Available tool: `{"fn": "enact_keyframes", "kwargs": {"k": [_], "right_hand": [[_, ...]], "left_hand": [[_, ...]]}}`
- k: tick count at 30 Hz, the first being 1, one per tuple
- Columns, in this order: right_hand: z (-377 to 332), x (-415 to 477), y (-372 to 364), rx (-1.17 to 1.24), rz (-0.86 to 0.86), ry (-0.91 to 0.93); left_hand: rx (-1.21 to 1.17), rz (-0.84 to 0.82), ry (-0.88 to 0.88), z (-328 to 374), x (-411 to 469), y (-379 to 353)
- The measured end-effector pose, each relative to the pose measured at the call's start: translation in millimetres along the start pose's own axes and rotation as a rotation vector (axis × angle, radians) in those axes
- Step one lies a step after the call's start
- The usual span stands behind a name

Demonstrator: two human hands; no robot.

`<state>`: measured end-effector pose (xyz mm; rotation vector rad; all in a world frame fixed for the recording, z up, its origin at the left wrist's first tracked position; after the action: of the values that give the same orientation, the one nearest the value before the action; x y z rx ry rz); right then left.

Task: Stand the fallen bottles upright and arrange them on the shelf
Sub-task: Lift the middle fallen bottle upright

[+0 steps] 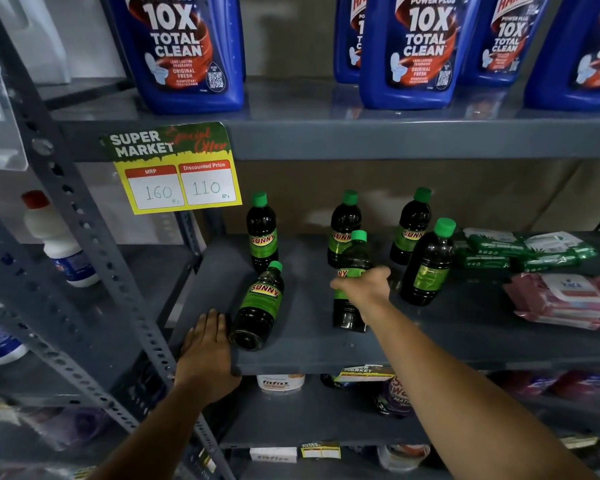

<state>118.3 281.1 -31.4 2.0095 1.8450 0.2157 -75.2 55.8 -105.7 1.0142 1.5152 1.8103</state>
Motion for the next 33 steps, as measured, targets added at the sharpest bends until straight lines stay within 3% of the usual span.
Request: {"fn": "enact_keyframes", "kwargs": {"k": [3, 9, 15, 19, 22, 24, 26, 28, 30, 33], "right_hand": [[-2, 1, 3, 0.018, 0.051, 0.031], [-4, -9, -2, 0.124, 0.156, 0.274], [8, -16, -7, 0.23, 0.276, 0.358], [11, -13, -6, 0.229, 0.255, 0.407], [18, -30, -6, 0.098, 0.507, 0.513], [29, -50, -8, 0.079, 0.584, 0.717], [39, -69, -14, 0.074, 0.424, 0.925], [40, -80, -25, 0.031, 0.107, 0.985], [28, -88, -36, -0.037, -0.183, 0.812], [3, -86, -60, -0.152, -0.323, 0.396]], "left_hand": [[0.0, 0.013, -0.002, 0, 0, -1], [0.003, 0.013, -0.008, -1, 0, -1], [-0.01, 0.005, -0.003, -1, 0, -2], [-0.013, 0.004, 0.007, -1, 0, -2], [-0.014, 0.001, 0.011, -2, 0, -2], [-0.01, -0.002, 0.007, -2, -1, -3], [-0.018, 0.002, 0.006, -2, 0, -3], [-0.012, -0.004, 0.007, -2, 0, -2], [0.005, -0.013, 0.006, 0, 0, -1], [0.021, -0.019, 0.007, 2, 0, 1]]}}
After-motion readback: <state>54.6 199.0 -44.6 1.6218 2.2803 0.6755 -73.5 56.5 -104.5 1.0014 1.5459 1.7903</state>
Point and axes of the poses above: each hand's wrist, its own x-axis towards the middle knuckle, its own y-axis out of the back of the hand, z = x × y, the point moved 1 cm from there along x, towards the middle knuckle, and after that the axes turned 13 degrees about z, right-handed, at the moved point
